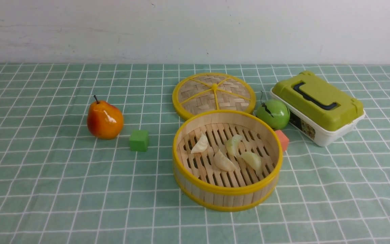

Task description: Put the dumplings into the steamer on the table with the blue tablecloth.

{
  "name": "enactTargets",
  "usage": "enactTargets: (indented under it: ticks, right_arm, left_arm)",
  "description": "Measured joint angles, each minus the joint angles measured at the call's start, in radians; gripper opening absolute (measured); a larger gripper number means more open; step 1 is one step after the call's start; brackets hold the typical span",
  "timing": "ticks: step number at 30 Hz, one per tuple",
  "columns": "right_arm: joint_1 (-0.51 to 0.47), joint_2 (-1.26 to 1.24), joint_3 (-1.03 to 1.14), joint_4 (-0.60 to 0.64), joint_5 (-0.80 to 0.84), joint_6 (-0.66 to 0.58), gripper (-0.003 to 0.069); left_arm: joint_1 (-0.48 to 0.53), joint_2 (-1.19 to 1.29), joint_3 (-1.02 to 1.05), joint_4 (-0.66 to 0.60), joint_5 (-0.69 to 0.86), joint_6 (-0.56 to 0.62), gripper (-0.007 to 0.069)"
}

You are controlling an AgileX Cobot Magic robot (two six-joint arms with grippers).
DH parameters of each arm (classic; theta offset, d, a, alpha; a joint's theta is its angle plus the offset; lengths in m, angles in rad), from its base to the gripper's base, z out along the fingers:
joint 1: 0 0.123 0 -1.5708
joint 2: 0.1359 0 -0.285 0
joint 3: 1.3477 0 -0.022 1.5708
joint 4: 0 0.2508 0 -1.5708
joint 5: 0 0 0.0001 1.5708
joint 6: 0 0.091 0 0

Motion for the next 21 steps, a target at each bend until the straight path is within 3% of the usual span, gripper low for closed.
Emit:
enactTargets:
  ticks: [21]
  right_arm:
    - [0.0, 0.0, 0.0, 0.0, 0.0, 0.0, 0.0101]
  left_arm:
    - [0.0, 0.0, 0.0, 0.0, 0.0, 0.0, 0.0]
